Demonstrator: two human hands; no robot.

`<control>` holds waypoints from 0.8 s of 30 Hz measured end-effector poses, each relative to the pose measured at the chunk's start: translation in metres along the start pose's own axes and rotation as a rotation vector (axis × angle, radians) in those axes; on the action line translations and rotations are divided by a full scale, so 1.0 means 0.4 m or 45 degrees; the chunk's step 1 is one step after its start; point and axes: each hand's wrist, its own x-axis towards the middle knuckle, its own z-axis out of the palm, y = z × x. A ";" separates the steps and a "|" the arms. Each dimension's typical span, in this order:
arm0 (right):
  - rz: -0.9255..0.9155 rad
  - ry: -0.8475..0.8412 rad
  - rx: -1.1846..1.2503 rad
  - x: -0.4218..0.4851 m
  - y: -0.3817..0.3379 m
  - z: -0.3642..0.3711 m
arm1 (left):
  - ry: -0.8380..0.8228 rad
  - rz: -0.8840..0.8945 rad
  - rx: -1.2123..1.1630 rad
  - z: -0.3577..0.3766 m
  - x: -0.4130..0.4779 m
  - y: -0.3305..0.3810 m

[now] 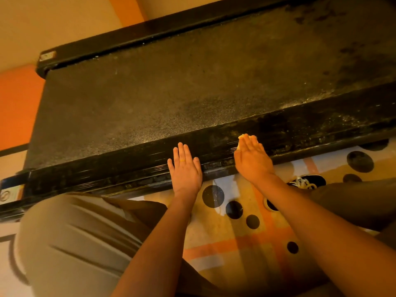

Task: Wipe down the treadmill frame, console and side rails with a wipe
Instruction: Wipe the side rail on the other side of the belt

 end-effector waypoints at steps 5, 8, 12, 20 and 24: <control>-0.110 -0.021 -0.041 -0.009 -0.077 0.024 | -0.013 -0.006 0.008 -0.002 0.002 0.003; -0.163 -0.016 -0.031 -0.004 -0.020 0.010 | -0.012 -0.004 0.002 0.000 0.003 0.000; 0.068 0.066 -0.014 0.018 0.105 -0.039 | 0.007 -0.006 -0.017 0.005 0.003 0.001; -0.055 0.012 -0.059 -0.004 0.029 0.006 | 0.012 -0.017 -0.010 0.004 0.002 0.005; -0.021 0.056 -0.049 0.014 0.107 -0.027 | 0.012 -0.020 0.005 0.006 0.004 0.004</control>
